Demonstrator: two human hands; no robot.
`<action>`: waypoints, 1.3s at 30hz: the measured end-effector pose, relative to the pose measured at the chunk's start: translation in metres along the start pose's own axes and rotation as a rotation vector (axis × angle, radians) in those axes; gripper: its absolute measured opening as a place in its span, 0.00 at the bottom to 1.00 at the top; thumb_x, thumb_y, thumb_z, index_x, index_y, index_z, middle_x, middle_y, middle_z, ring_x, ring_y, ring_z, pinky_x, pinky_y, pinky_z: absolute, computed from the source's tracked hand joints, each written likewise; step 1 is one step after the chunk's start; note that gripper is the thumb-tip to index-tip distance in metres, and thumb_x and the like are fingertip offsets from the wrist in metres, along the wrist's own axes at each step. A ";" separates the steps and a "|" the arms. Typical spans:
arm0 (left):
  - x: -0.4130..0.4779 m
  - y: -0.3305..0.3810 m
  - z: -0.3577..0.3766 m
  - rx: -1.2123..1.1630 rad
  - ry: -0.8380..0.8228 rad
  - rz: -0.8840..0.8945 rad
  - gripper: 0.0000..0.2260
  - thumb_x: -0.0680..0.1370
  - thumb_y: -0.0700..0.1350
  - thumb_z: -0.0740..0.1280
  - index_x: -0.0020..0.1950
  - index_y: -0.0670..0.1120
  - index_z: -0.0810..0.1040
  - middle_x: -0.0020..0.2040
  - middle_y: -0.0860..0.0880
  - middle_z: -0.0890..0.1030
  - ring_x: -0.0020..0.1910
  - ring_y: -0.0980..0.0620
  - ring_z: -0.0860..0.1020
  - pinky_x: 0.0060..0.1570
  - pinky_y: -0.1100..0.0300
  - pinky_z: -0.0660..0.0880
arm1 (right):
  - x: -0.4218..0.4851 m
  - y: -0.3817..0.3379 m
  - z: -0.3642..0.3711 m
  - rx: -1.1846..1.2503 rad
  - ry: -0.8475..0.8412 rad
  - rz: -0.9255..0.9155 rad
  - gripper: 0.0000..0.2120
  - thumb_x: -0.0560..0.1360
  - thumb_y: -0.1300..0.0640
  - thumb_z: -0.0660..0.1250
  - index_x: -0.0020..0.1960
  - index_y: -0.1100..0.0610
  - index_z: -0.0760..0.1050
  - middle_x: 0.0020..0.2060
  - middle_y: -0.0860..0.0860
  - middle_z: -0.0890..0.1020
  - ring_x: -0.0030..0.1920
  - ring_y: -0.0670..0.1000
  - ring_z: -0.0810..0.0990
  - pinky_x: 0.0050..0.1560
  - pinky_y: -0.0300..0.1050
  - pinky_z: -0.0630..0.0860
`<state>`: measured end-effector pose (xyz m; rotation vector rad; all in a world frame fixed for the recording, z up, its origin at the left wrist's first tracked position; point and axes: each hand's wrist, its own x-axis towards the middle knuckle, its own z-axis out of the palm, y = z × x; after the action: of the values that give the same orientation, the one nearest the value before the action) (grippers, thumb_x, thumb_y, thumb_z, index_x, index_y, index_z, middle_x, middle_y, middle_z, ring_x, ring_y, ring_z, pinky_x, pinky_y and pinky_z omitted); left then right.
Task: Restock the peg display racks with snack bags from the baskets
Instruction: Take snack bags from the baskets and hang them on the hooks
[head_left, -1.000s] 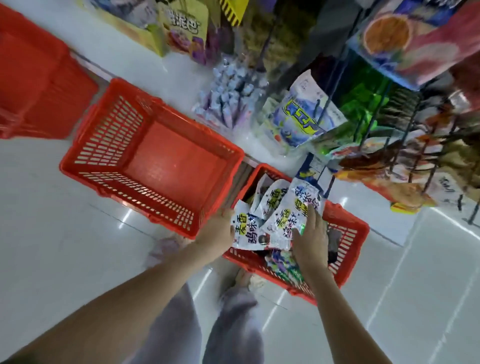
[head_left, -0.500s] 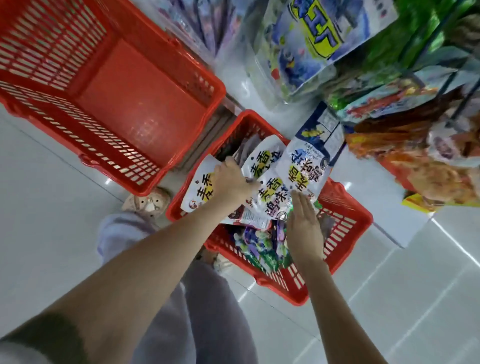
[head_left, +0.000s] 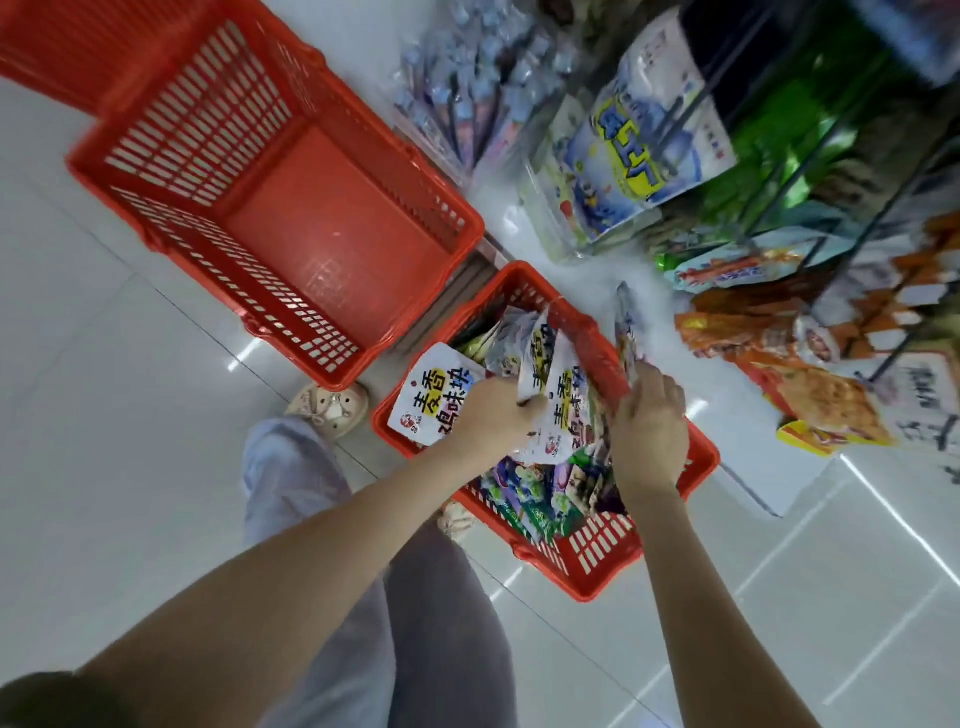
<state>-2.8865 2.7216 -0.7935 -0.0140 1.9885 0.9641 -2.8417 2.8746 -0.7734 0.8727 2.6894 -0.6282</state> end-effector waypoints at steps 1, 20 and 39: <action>-0.015 0.013 -0.013 -0.011 0.003 0.022 0.22 0.81 0.46 0.62 0.30 0.44 0.59 0.25 0.49 0.60 0.22 0.53 0.59 0.24 0.61 0.54 | -0.008 -0.008 -0.014 0.061 0.045 0.005 0.16 0.78 0.69 0.58 0.64 0.65 0.73 0.53 0.64 0.77 0.55 0.63 0.74 0.53 0.56 0.71; -0.337 0.120 -0.336 -0.275 0.320 0.195 0.12 0.78 0.48 0.67 0.39 0.41 0.77 0.34 0.49 0.82 0.32 0.60 0.76 0.38 0.58 0.73 | -0.177 -0.373 -0.255 0.577 -0.468 -0.339 0.09 0.80 0.63 0.61 0.56 0.55 0.76 0.44 0.42 0.79 0.44 0.38 0.77 0.45 0.27 0.72; -0.505 -0.004 -0.704 -0.414 0.684 0.238 0.21 0.72 0.62 0.67 0.45 0.43 0.77 0.40 0.46 0.75 0.41 0.51 0.73 0.44 0.55 0.71 | -0.280 -0.805 -0.222 0.272 -0.405 -0.975 0.09 0.78 0.61 0.61 0.52 0.55 0.79 0.45 0.48 0.82 0.49 0.47 0.79 0.41 0.29 0.70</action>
<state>-3.0890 2.1014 -0.2231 -0.3915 2.3875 1.6813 -3.1281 2.2531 -0.2191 -0.5682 2.5237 -1.2039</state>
